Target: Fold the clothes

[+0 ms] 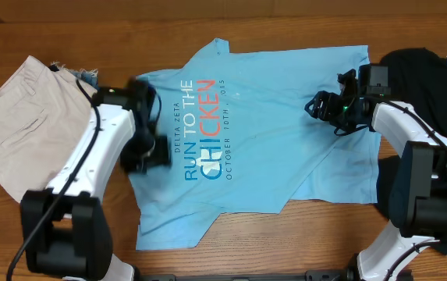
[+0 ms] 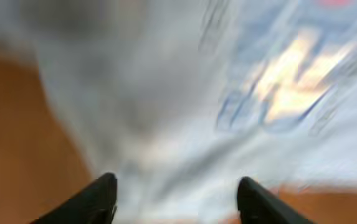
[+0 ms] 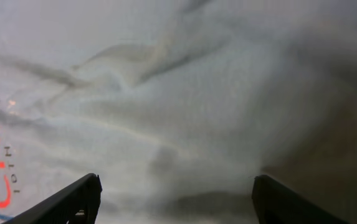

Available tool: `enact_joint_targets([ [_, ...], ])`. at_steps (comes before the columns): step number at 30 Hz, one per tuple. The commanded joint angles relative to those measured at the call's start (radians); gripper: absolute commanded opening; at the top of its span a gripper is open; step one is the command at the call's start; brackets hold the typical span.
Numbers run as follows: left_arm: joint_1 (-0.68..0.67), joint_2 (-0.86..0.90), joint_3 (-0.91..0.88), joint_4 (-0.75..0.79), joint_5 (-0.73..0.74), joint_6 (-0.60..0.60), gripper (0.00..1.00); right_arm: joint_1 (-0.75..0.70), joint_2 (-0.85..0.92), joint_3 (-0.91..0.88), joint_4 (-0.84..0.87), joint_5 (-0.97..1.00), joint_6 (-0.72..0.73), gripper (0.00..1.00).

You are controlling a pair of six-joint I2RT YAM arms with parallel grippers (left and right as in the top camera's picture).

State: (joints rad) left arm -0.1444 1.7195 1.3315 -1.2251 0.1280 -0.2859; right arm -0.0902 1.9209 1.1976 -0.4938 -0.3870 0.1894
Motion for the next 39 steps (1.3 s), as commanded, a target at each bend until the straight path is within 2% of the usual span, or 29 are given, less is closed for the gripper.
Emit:
enact_joint_targets([
  [1,-0.004,-0.023,0.056,0.292,0.022,0.065,0.35,-0.001,0.0,-0.002,0.006,0.027,0.131,0.68],
  [2,-0.004,-0.014,0.056,0.386,0.018,0.078,0.18,-0.001,0.0,-0.002,0.008,0.027,0.147,0.61],
  [3,-0.004,-0.002,0.056,0.451,0.018,0.086,0.09,0.0,0.0,-0.002,0.013,0.016,0.148,0.54],
  [4,-0.004,0.016,0.056,0.505,0.018,0.086,0.04,0.0,0.0,-0.002,0.02,-0.005,0.148,0.48],
  [6,-0.004,0.064,0.056,0.583,0.019,0.084,0.04,-0.001,0.0,-0.002,0.034,-0.062,0.116,0.35],
  [8,-0.004,0.115,0.056,0.626,0.018,0.085,0.16,-0.001,0.0,-0.002,0.044,-0.127,0.069,0.27],
  [9,-0.004,0.157,0.056,0.657,0.019,0.085,0.17,-0.001,0.0,-0.002,0.048,-0.159,0.047,0.24],
  [12,-0.004,0.252,0.057,0.742,0.019,0.116,0.17,-0.001,0.0,-0.002,0.066,-0.195,0.006,0.21],
  [15,-0.003,0.351,0.057,0.84,0.021,0.126,0.11,-0.001,0.0,-0.002,0.082,-0.195,-0.005,0.17],
  [21,-0.001,0.454,0.061,0.912,0.003,0.097,0.07,-0.001,0.0,-0.002,0.087,-0.187,-0.005,0.13],
  [23,0.004,0.481,0.061,0.935,-0.054,0.062,0.05,-0.001,0.0,-0.002,0.097,-0.126,-0.003,0.09],
  [27,0.039,0.522,0.063,0.996,-0.192,-0.062,0.04,-0.001,0.0,-0.002,0.126,0.071,0.05,0.08],
  [31,0.114,0.567,0.095,1.025,-0.157,-0.111,0.04,-0.001,0.005,-0.002,0.154,0.172,0.051,0.11],
  [35,0.159,0.583,0.142,1.029,-0.085,-0.11,0.04,-0.001,0.027,-0.002,0.169,0.274,0.056,0.11],
  [37,0.165,0.583,0.174,1.027,-0.078,-0.097,0.04,-0.001,0.052,-0.002,0.174,0.344,0.105,0.1],
  [39,0.164,0.583,0.206,1.014,-0.075,-0.085,0.05,-0.001,0.074,-0.002,0.188,0.34,0.107,0.11],
])
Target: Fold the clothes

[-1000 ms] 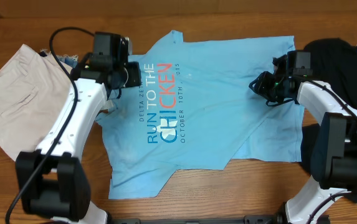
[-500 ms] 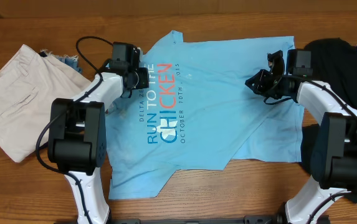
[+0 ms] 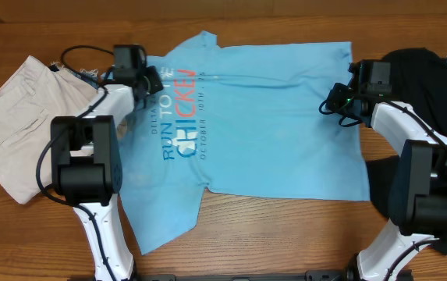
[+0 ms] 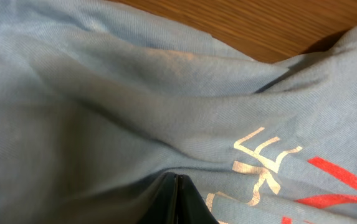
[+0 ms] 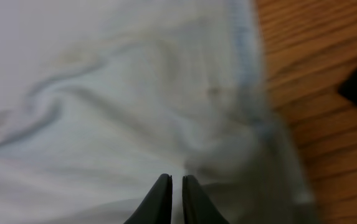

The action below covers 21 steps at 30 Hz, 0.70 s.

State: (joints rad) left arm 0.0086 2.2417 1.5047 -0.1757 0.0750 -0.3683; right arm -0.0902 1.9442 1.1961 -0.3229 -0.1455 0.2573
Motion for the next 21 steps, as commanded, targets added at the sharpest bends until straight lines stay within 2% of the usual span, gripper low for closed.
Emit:
enact_joint_targets([
  [1,0.009,0.06,0.047,-0.045,-0.017,0.0,0.05,-0.001,0.064,0.0,0.026,0.093,0.039,0.11],
  [6,-0.009,0.06,0.083,-0.077,0.004,0.02,0.08,-0.001,0.142,0.0,0.076,0.094,0.039,0.11],
  [9,-0.018,0.06,0.095,-0.111,0.005,0.033,0.13,-0.007,0.171,0.0,0.085,0.206,0.068,0.08],
  [12,-0.022,0.06,0.131,-0.162,0.045,0.072,0.29,-0.044,0.172,0.004,0.09,0.341,0.109,0.06],
  [13,-0.022,0.06,0.157,-0.191,0.057,0.089,0.44,-0.069,0.172,0.015,0.088,0.347,0.099,0.06],
  [14,-0.022,0.06,0.18,-0.217,0.056,0.096,0.54,-0.089,0.172,0.024,0.086,0.345,0.093,0.06],
  [18,-0.022,0.058,0.277,-0.326,0.058,0.103,0.62,-0.183,0.172,0.074,0.074,0.203,0.025,0.07],
  [19,-0.022,0.055,0.304,-0.35,0.064,0.104,0.62,-0.2,0.171,0.089,0.061,0.147,-0.011,0.15],
  [20,-0.022,0.052,0.328,-0.368,0.085,0.122,0.64,-0.221,0.167,0.114,0.03,0.072,-0.058,0.31],
  [21,-0.022,0.049,0.349,-0.385,0.1,0.135,0.64,-0.233,0.161,0.133,0.006,0.03,-0.079,0.4],
])
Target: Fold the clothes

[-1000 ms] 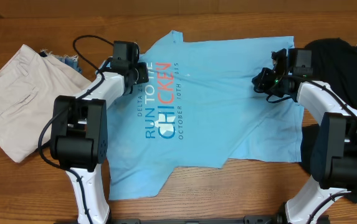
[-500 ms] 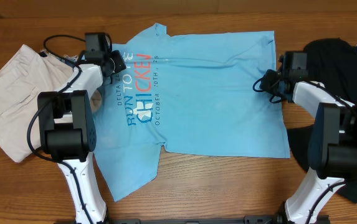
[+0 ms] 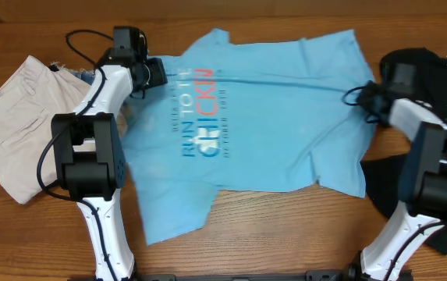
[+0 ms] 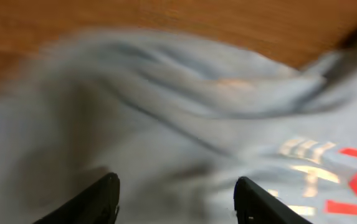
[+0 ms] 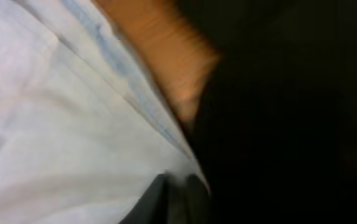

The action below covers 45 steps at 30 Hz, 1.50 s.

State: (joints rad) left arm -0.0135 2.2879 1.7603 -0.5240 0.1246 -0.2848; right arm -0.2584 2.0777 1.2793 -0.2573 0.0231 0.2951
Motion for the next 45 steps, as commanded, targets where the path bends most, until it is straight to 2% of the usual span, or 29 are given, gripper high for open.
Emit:
enact_joint_targets([
  [1,0.0,0.0,0.119,-0.06,0.059,0.055,0.64,-0.077,0.015,0.068,-0.081,-0.182,-0.117,0.45],
  [3,0.0,-0.012,0.175,-0.121,0.061,0.058,0.6,-0.1,-0.023,0.097,-0.109,-0.281,-0.122,0.54],
  [5,0.0,-0.034,0.249,-0.204,0.059,0.085,0.56,-0.124,-0.081,0.116,-0.135,-0.391,-0.17,0.58],
  [6,0.0,-0.048,0.298,-0.257,0.06,0.089,0.54,-0.143,-0.136,0.117,-0.147,-0.422,-0.169,0.65],
  [8,0.0,-0.066,0.34,-0.314,0.06,0.101,0.54,-0.156,-0.174,0.117,-0.181,-0.396,-0.164,0.67],
  [9,0.0,-0.072,0.348,-0.335,0.06,0.104,0.53,-0.161,-0.178,0.117,-0.2,-0.359,-0.151,0.58],
  [10,0.0,-0.079,0.351,-0.36,0.062,0.105,0.5,-0.166,-0.176,0.116,-0.227,-0.291,-0.108,0.38],
  [11,-0.001,-0.082,0.351,-0.381,0.063,0.106,0.43,-0.169,-0.165,0.114,-0.245,-0.232,-0.075,0.16],
  [12,-0.002,-0.084,0.351,-0.411,0.071,0.105,0.36,-0.172,-0.149,0.114,-0.261,-0.175,-0.046,0.04],
  [15,-0.002,-0.084,0.351,-0.496,0.106,0.105,0.17,-0.182,-0.075,0.113,-0.251,-0.024,0.001,0.04],
  [18,-0.001,-0.086,0.351,-0.568,0.109,0.108,0.13,-0.204,0.015,0.113,-0.228,-0.005,0.002,0.04],
  [23,-0.001,-0.116,0.351,-0.679,0.104,0.166,0.1,-0.266,0.084,0.113,-0.223,-0.006,0.002,0.04],
  [27,0.0,-0.159,0.351,-0.726,0.09,0.177,0.09,-0.369,0.084,0.115,-0.236,0.134,0.05,0.04],
  [30,0.001,-0.192,0.351,-0.756,0.059,0.177,0.1,-0.473,0.082,0.118,-0.263,0.129,0.051,0.04],
  [32,0.001,-0.214,0.351,-0.779,0.036,0.177,0.1,-0.531,0.081,0.129,-0.287,0.053,0.034,0.04],
  [33,0.001,-0.226,0.351,-0.785,0.025,0.177,0.1,-0.552,0.076,0.135,-0.296,-0.023,-0.003,0.05],
  [34,0.001,-0.239,0.351,-0.787,0.016,0.179,0.1,-0.57,0.065,0.141,-0.299,-0.137,-0.055,0.14],
  [35,0.001,-0.251,0.351,-0.788,0.007,0.18,0.11,-0.581,0.053,0.144,-0.298,-0.226,-0.092,0.3],
  [37,0.001,-0.282,0.351,-0.789,-0.016,0.18,0.13,-0.591,0.013,0.151,-0.29,-0.408,-0.115,0.41],
  [40,0.001,-0.349,0.351,-0.824,-0.051,0.18,0.15,-0.584,-0.08,0.163,-0.272,-0.605,-0.121,0.48],
  [43,0.001,-0.406,0.351,-0.88,-0.063,0.18,0.16,-0.556,-0.197,0.163,-0.281,-0.691,-0.114,0.5],
  [45,0.001,-0.441,0.351,-0.937,-0.085,0.18,0.2,-0.517,-0.297,0.163,-0.335,-0.709,-0.108,0.52],
])
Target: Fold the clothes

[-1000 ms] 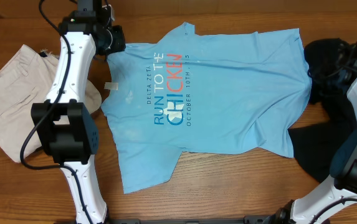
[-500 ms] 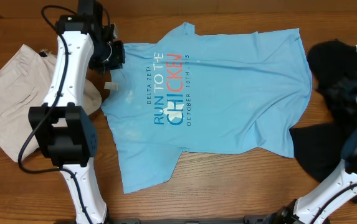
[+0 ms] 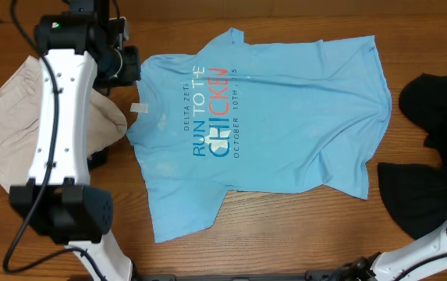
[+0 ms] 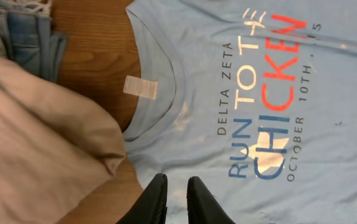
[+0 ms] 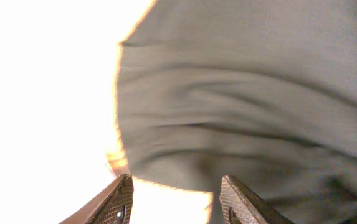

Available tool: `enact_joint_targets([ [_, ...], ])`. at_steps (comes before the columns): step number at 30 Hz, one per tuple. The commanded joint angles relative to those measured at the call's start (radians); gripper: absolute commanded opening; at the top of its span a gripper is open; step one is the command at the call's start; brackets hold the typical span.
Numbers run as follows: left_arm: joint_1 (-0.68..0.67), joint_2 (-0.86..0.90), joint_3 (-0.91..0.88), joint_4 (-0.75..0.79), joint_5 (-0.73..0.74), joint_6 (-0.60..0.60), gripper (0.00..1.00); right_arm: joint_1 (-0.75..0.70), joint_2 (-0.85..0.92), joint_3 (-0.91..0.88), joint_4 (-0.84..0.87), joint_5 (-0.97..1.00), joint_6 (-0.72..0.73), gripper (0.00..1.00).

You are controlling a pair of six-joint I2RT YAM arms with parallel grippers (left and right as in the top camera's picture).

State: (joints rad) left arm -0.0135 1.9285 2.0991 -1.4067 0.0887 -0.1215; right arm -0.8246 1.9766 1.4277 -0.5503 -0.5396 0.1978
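A light blue T-shirt (image 3: 285,117) with the print "RUN TO THE CHICKEN" lies spread flat, print up, on the wooden table (image 3: 285,234). Its collar (image 4: 166,81) and white tag point left and its hem points right. My left gripper (image 3: 125,64) hangs well above the collar side, and its wrist view shows the left gripper (image 4: 173,183) shut with nothing in it. My right gripper (image 5: 175,186) is open above a black garment (image 5: 259,93) and touches nothing. It does not show in the overhead view.
Khaki shorts (image 3: 20,117) lie left of the shirt, with their edge near the collar. Beyond the shorts sits a bit of blue denim (image 4: 22,31). Black clothes (image 3: 434,101) are piled at the right edge of the table.
The left gripper was open low at the shirt's collar side and is now raised and shut. The right gripper was shut on the shirt's right edge and is now open over the black garment. The shirt lies flatter.
Both grippers were first open over the rumpled shirt. Then each was shut on the shirt's far edge, left and right. After that the left was open while the right still held the hem side. Now the shirt lies spread out and neither gripper holds it.
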Motion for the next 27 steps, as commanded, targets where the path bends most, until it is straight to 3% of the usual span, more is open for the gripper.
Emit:
enact_joint_targets([
  [1,0.001,-0.089,0.013,-0.077,-0.055,0.017,0.24,0.067,-0.226,0.014,-0.073,-0.146,-0.011,0.54],
  [4,0.001,-0.089,0.011,-0.186,-0.047,0.0,0.25,0.132,-0.305,0.014,-0.217,-0.131,-0.018,0.58],
  [6,0.001,-0.089,0.009,-0.248,-0.048,-0.015,0.13,0.161,-0.331,0.014,-0.324,-0.103,-0.025,0.59],
  [8,0.0,-0.089,0.009,-0.28,-0.047,-0.021,0.08,0.18,-0.339,0.014,-0.429,-0.069,-0.047,0.59],
  [14,-0.002,-0.09,-0.105,-0.257,-0.049,-0.062,0.09,0.238,-0.338,-0.052,-0.627,0.059,-0.05,0.66],
  [20,-0.002,-0.09,-0.449,-0.086,0.043,-0.089,0.09,0.329,-0.338,-0.25,-0.607,0.144,-0.029,0.72],
  [23,-0.002,-0.09,-0.663,0.047,0.141,-0.096,0.1,0.37,-0.338,-0.406,-0.52,0.209,0.112,0.72],
  [27,-0.002,-0.09,-0.809,0.09,0.148,-0.111,0.1,0.378,-0.338,-0.55,-0.445,0.256,0.235,0.7],
])
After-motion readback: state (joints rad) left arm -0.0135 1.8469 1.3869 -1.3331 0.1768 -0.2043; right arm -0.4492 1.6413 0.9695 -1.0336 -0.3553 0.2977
